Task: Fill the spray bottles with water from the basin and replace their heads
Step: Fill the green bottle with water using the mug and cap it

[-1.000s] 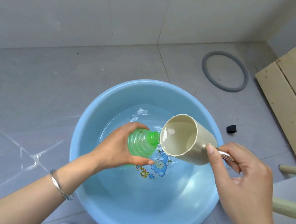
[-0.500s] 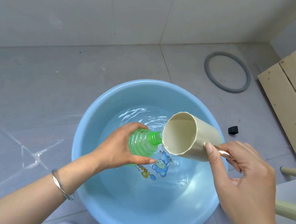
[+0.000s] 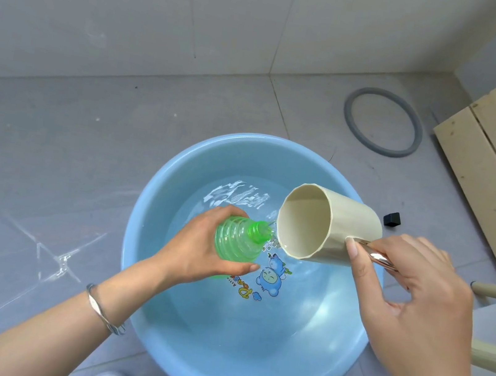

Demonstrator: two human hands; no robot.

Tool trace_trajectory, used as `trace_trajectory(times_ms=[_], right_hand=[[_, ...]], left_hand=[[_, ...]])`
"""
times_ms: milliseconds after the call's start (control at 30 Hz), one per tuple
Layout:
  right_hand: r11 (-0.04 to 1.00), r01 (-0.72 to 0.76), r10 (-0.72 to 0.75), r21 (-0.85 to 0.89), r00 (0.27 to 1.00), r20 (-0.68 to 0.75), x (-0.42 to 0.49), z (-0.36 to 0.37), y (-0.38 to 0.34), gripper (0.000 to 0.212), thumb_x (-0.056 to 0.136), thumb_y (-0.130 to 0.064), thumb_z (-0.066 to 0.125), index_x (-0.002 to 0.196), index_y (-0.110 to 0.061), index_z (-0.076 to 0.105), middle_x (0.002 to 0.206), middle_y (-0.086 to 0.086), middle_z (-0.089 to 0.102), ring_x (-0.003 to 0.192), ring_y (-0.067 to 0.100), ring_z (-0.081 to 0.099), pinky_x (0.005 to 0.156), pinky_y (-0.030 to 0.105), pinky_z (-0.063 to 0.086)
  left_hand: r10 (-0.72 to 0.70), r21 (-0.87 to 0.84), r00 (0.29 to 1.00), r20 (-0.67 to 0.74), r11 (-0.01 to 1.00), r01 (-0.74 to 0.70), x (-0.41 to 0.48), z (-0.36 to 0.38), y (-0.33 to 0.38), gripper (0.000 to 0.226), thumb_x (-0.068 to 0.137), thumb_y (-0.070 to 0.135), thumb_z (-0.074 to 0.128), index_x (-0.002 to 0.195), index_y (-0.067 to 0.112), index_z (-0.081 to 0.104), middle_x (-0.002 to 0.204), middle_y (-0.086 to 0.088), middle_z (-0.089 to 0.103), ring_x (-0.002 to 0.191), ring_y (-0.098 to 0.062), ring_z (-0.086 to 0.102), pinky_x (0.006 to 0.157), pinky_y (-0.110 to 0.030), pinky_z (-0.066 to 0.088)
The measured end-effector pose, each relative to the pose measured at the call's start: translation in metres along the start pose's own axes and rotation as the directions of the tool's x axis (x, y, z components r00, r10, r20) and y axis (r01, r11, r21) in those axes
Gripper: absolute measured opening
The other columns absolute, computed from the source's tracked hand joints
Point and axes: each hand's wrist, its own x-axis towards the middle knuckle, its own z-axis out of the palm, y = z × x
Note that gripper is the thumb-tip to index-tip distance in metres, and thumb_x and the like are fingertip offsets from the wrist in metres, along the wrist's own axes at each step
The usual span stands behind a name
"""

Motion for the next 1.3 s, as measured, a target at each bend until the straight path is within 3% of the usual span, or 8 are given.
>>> trace_trajectory(times_ms=[400,733,867,1133,1300], right_hand=[[0.992,0.105,-0.106,-0.071,0.994,-0.017,0.0012,-0.0001,-0.0063,0.022,0.086,-0.022,0.059,0.068,-0.009,0.059,0.062,0.001,0.054,0.058,0.024,0.045,0.066,0.027,0.028],[0.983,0.152,-0.155,-0.099,0.988,-0.022,0.0027,0.0016,-0.0064,0.024,0.088,-0.024,0.057,0.071,-0.008,0.062,0.063,0.001,0.053,0.065,0.017,0.036,0.071,0.026,0.028],[0.970,0.198,-0.205,-0.142,0.978,-0.034,0.0030,0.0013,-0.0080,0.021,0.087,-0.020,0.060,0.070,-0.008,0.060,0.062,0.000,0.049,0.065,0.017,0.033,0.073,0.026,0.028],[0.922,0.311,-0.330,-0.230,0.943,-0.050,0.0014,0.0043,-0.0087,0.020,0.087,-0.015,0.062,0.070,-0.006,0.063,0.067,0.004,0.060,0.068,0.021,0.040,0.076,0.029,0.032],[0.893,0.360,-0.386,-0.271,0.921,-0.047,0.0018,0.0058,-0.0082,0.023,0.089,-0.016,0.060,0.068,-0.006,0.062,0.064,0.005,0.056,0.069,0.022,0.039,0.075,0.030,0.032]], left_hand=[[-0.002,-0.004,1.000,0.002,1.000,0.002,-0.0012,-0.0005,0.0017,0.071,0.053,0.066,0.076,0.115,0.037,0.055,0.111,0.024,0.060,0.107,0.006,0.053,0.090,-0.006,0.037],[-0.011,0.005,1.000,0.014,1.000,0.011,-0.0022,0.0013,0.0033,0.076,0.051,0.071,0.073,0.117,0.038,0.055,0.116,0.024,0.059,0.112,0.003,0.052,0.098,-0.019,0.040],[-0.006,-0.003,1.000,0.006,1.000,0.006,-0.0027,0.0006,0.0043,0.075,0.051,0.070,0.073,0.116,0.037,0.055,0.115,0.023,0.060,0.111,0.005,0.053,0.097,-0.016,0.040],[-0.033,-0.035,0.999,0.003,0.999,0.033,-0.0031,0.0015,0.0056,0.072,0.049,0.070,0.074,0.113,0.042,0.054,0.113,0.027,0.060,0.110,0.008,0.052,0.092,-0.006,0.036],[-0.038,-0.033,0.999,0.014,0.999,0.038,-0.0032,0.0016,0.0056,0.068,0.057,0.055,0.085,0.116,0.038,0.055,0.116,0.023,0.060,0.112,0.004,0.052,0.095,-0.012,0.038]])
